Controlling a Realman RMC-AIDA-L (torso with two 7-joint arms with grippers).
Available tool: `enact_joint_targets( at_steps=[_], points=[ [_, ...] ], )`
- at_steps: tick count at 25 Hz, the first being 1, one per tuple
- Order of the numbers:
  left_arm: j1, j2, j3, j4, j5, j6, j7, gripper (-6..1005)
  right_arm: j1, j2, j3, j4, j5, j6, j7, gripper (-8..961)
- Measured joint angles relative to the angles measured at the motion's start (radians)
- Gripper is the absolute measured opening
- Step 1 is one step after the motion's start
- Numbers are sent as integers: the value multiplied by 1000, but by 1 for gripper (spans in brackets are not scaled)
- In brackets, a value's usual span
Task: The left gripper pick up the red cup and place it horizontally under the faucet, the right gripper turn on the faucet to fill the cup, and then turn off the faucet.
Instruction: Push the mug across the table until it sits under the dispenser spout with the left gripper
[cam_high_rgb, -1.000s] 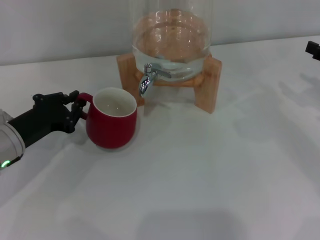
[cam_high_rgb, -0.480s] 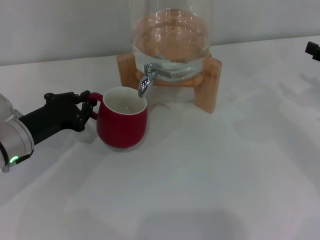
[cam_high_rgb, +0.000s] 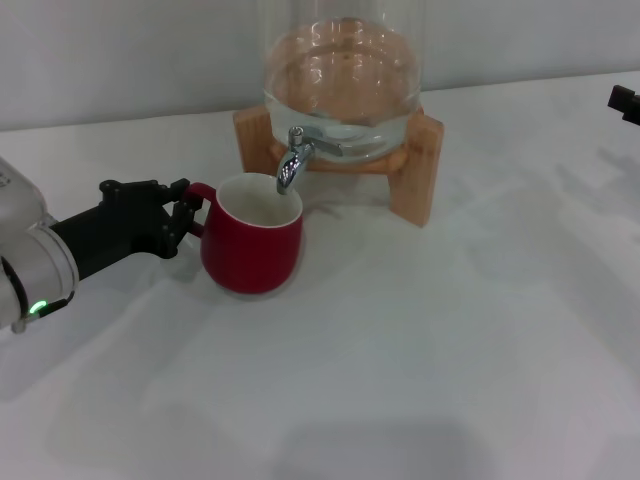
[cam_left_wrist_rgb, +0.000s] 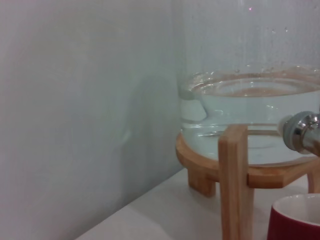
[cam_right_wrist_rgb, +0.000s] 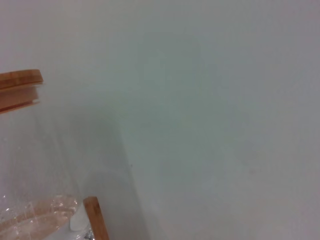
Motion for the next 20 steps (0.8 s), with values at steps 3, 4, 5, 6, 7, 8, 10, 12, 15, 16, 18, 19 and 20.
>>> enact_joint_targets(
  at_steps=[3,4,5,6,7,8,10,12,15,16,18,19,20],
  points=[
    [-6,0,15,0,2,1,-3,163,1,0,0,0,0,0,0,795],
    [-9,0,20,0,2,2,-4,163,1,0,0,0,0,0,0,795],
    [-13,-1,25,0,2,2,-5,163,2,0,0,1,0,0,0,795],
    [-13,-1,25,0,2,2,-5,163,2,0,0,1,0,0,0,795],
    [-15,-2,27,0,2,2,-5,163,2,0,0,1,0,0,-1,795],
    [-16,-2,31,-1,2,3,-6,163,3,0,0,1,0,0,-1,795],
    [-17,-3,37,-1,2,6,-7,163,3,0,0,1,0,0,-2,795],
    [-18,-3,43,-1,2,13,-12,163,3,0,0,1,0,0,-2,795],
    [-18,-1,65,-1,2,18,-31,164,3,0,0,1,0,0,-3,795],
    [-18,-1,72,-2,2,18,-37,164,4,0,0,1,0,0,-3,795],
    [-19,-1,76,-2,2,18,-45,164,6,1,0,1,0,0,-3,795],
    [-19,0,76,-1,3,18,-49,163,6,1,0,1,0,0,-3,795],
    [-19,0,76,-2,8,19,-54,163,6,1,0,1,0,0,-3,795]
  ],
)
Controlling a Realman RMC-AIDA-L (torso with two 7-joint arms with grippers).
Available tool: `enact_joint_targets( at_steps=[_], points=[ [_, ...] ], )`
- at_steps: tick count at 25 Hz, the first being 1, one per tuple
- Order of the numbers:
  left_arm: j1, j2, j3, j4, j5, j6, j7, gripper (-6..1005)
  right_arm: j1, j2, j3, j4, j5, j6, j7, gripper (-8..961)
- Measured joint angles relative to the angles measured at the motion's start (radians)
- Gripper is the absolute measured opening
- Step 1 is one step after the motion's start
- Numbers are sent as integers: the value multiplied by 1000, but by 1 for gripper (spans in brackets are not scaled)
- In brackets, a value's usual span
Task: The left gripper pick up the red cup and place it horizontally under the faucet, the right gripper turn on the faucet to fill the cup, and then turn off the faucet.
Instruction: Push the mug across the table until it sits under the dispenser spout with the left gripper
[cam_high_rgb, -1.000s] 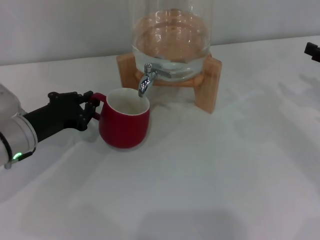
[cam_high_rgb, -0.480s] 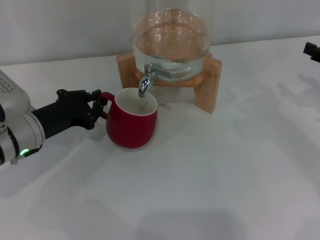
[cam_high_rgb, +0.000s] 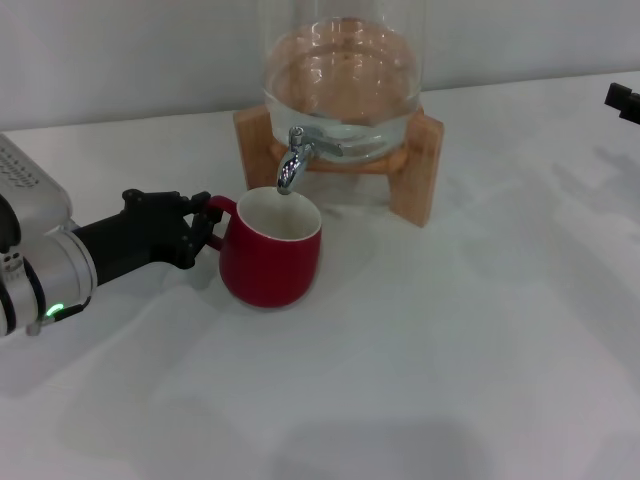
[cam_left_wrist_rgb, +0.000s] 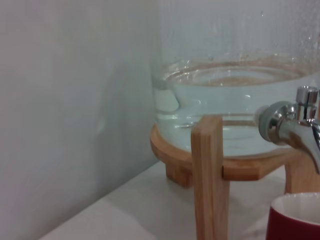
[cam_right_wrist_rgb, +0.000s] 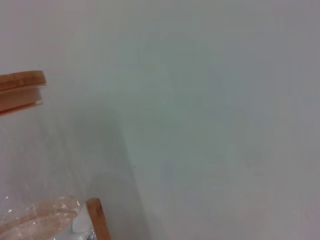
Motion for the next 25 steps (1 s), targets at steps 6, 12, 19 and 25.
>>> enact_joint_targets(
  at_steps=[6,12,19,25],
  points=[
    [-5,0,1,8,45,26,-36,156,0,0,0,1,0,0,0,795],
    [-12,0,2,9,64,38,-40,141,0,0,5,7,0,0,-4,795],
    [-13,-2,2,12,67,38,-2,122,0,0,7,9,0,0,-7,794],
    [-12,-5,2,12,67,51,31,114,0,0,9,9,0,-2,-8,794]
  ],
)
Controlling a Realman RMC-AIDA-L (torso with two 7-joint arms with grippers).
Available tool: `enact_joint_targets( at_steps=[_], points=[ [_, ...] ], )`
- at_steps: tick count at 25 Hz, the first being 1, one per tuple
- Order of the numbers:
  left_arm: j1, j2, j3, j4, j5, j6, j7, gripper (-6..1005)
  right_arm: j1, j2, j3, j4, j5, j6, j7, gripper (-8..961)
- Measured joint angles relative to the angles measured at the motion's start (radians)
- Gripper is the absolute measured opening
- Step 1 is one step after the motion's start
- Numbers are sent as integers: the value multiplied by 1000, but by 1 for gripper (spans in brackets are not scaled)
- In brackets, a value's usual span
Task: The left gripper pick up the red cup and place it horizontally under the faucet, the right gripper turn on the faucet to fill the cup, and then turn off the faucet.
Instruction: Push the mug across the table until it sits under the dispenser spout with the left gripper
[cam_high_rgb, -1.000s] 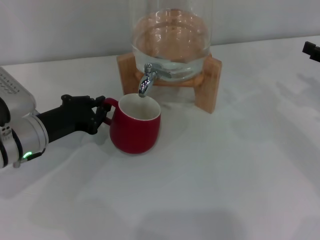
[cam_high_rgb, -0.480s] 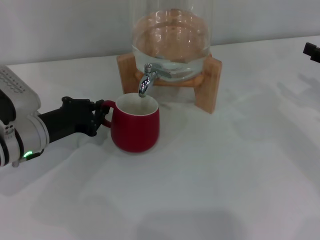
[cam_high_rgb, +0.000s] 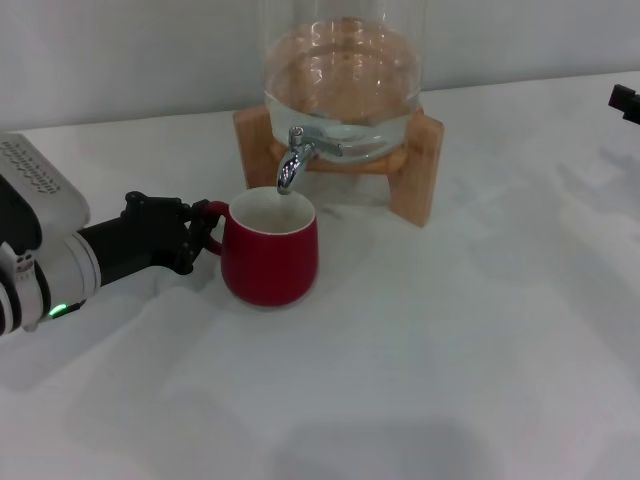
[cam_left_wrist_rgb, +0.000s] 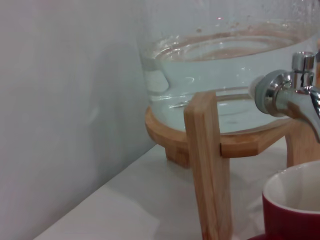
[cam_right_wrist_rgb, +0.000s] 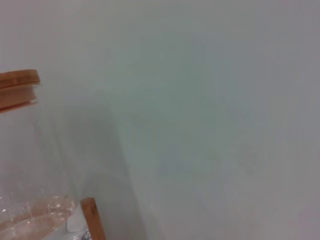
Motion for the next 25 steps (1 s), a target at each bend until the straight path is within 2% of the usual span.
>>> enact_joint_targets(
  at_steps=[10,25],
  points=[
    [0,0,9,0,-1,7,1,104,7,0,0,1,3,-5,-1,794],
    [0,1,9,1,-7,25,2,173,14,0,0,3,4,-15,-2,794]
  ],
)
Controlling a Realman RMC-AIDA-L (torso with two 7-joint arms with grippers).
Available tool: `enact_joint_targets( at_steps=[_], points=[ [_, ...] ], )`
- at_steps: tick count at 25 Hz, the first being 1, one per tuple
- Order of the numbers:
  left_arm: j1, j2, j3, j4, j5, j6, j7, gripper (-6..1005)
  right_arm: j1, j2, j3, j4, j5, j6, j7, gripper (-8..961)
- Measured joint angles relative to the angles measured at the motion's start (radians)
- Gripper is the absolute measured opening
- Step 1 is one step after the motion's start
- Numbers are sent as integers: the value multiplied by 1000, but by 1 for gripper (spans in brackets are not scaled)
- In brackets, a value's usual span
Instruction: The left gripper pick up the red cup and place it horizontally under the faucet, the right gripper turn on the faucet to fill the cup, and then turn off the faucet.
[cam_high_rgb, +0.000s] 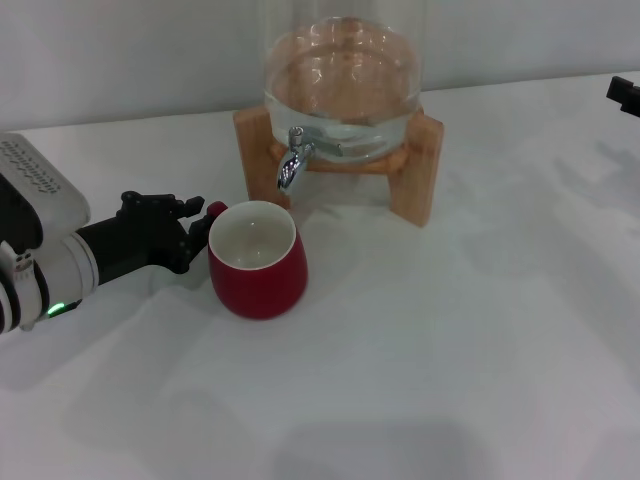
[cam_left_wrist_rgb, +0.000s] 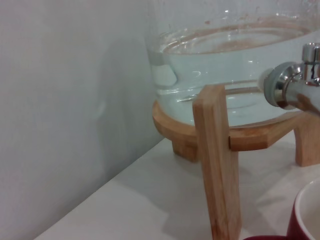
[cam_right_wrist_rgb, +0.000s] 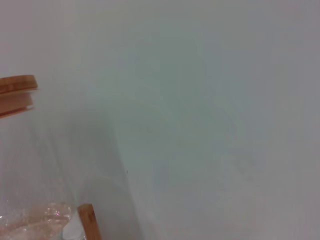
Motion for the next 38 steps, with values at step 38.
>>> enact_joint_targets(
  at_steps=[38],
  points=[
    [263,-3,236,330,-1,-24,-168,231,1,0,12,18,0,-3,0,794]
  ],
)
